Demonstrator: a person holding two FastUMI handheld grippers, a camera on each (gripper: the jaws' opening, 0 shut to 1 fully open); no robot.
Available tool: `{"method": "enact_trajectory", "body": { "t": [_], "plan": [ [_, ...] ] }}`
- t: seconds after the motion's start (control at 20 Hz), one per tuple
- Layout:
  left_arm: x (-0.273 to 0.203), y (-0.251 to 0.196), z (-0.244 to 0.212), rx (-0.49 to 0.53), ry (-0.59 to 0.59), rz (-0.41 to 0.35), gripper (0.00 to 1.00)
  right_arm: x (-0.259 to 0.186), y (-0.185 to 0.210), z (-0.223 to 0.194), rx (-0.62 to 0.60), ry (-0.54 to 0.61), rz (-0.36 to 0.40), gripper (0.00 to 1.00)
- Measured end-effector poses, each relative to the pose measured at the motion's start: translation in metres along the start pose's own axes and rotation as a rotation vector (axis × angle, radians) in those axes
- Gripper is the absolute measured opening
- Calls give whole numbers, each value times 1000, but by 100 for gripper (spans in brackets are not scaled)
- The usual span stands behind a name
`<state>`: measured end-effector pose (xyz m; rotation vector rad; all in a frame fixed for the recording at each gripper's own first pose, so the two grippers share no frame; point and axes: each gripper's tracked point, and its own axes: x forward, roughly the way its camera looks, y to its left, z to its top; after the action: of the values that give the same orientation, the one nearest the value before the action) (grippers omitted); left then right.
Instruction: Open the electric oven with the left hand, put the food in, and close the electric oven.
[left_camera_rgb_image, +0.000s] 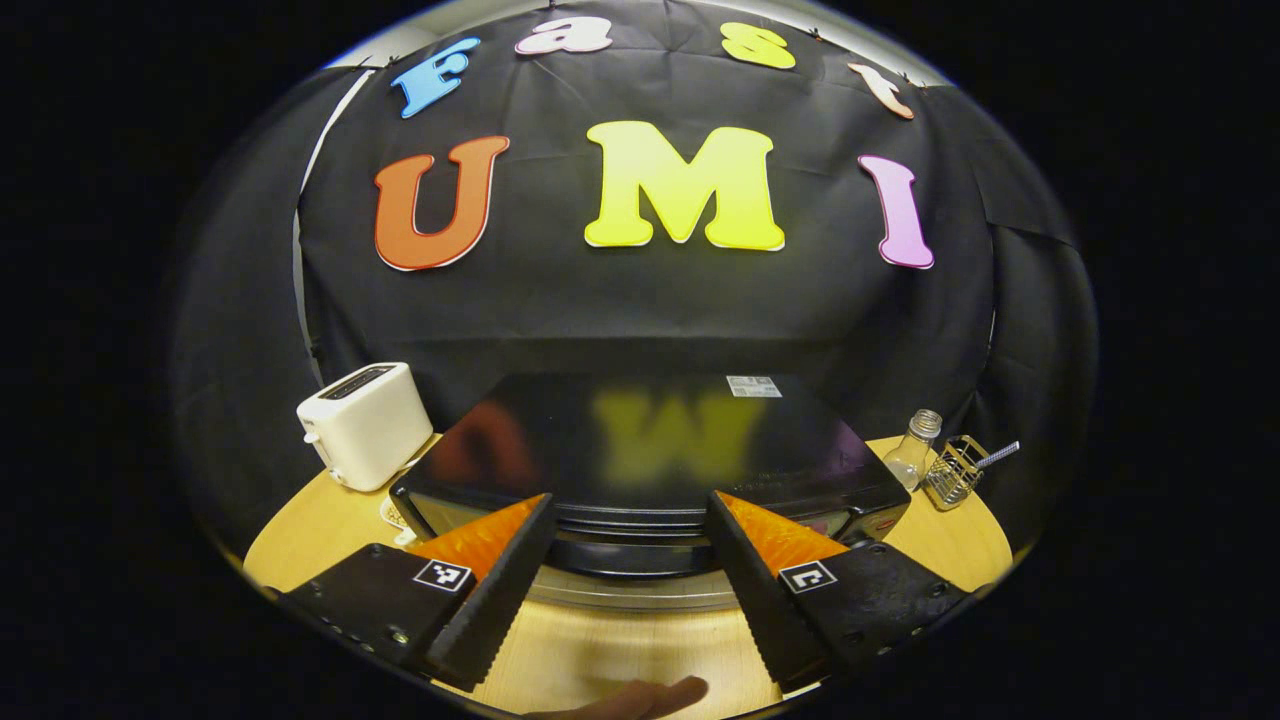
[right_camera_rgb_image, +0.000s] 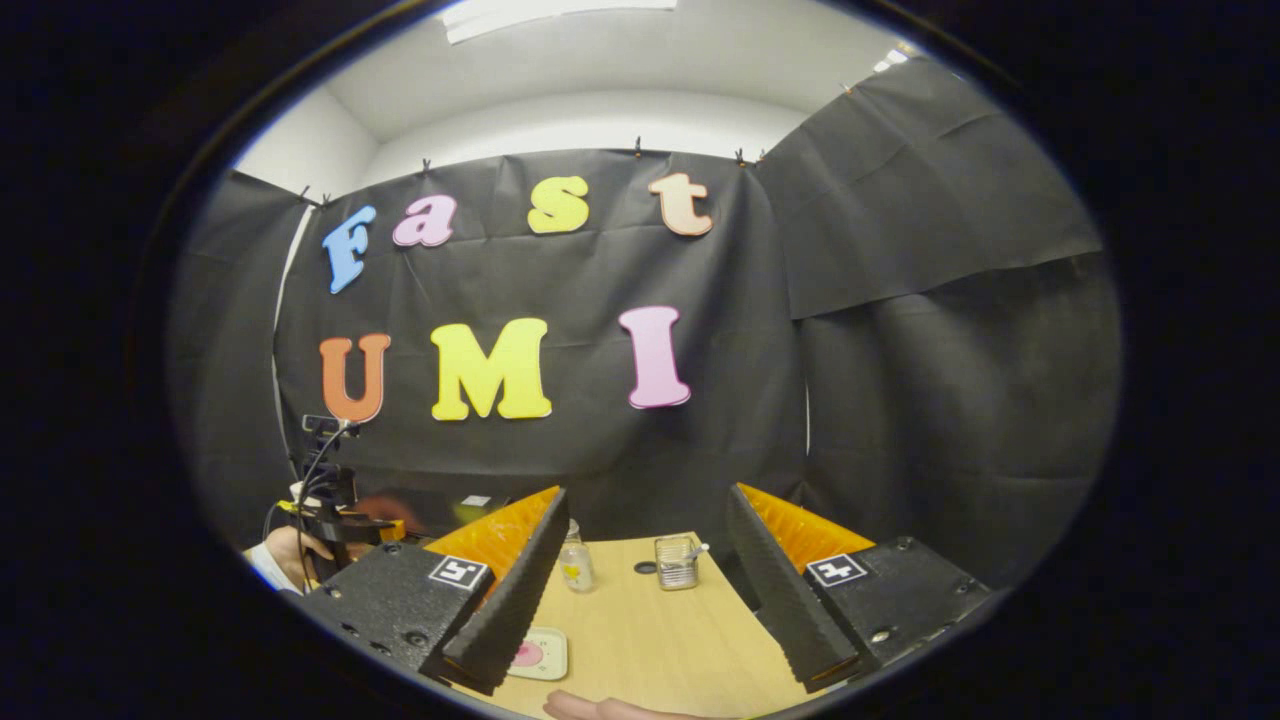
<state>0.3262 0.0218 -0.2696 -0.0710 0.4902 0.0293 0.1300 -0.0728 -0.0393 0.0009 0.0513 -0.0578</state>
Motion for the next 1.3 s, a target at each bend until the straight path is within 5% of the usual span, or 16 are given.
{"method": "enact_trajectory", "body": {
  "t": [1.3],
  "plan": [
    [-86, 10, -78, -65, -91, -45, 99, -3, 3, -26, 22, 86, 24, 96]
  ]
}}
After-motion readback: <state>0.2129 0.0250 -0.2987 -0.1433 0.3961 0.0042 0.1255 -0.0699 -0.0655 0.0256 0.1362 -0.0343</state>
